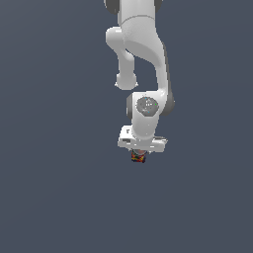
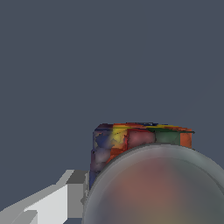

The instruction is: Pick up the object and move it to a goal position.

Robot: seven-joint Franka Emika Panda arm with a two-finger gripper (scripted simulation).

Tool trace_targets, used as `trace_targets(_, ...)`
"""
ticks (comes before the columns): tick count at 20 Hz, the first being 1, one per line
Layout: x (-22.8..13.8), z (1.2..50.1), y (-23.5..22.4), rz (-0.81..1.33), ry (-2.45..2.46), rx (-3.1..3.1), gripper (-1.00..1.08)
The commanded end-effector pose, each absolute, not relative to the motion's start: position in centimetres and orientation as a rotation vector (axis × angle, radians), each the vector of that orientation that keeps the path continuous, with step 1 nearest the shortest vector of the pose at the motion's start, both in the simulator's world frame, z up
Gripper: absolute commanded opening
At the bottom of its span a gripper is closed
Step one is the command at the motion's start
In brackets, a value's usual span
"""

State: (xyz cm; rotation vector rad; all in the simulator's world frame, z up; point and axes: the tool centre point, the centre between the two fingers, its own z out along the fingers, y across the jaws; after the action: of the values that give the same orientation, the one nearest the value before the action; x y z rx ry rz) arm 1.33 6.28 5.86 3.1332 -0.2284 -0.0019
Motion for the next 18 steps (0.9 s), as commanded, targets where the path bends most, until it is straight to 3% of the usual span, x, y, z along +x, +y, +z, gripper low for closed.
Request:
trace_targets(1,1.4,5.8,6.2,0.000,-0.230,3.133,-1.00)
trace_targets(18,0.2,9.3,7.3,-0.002,-0.229,3.133,-1.00)
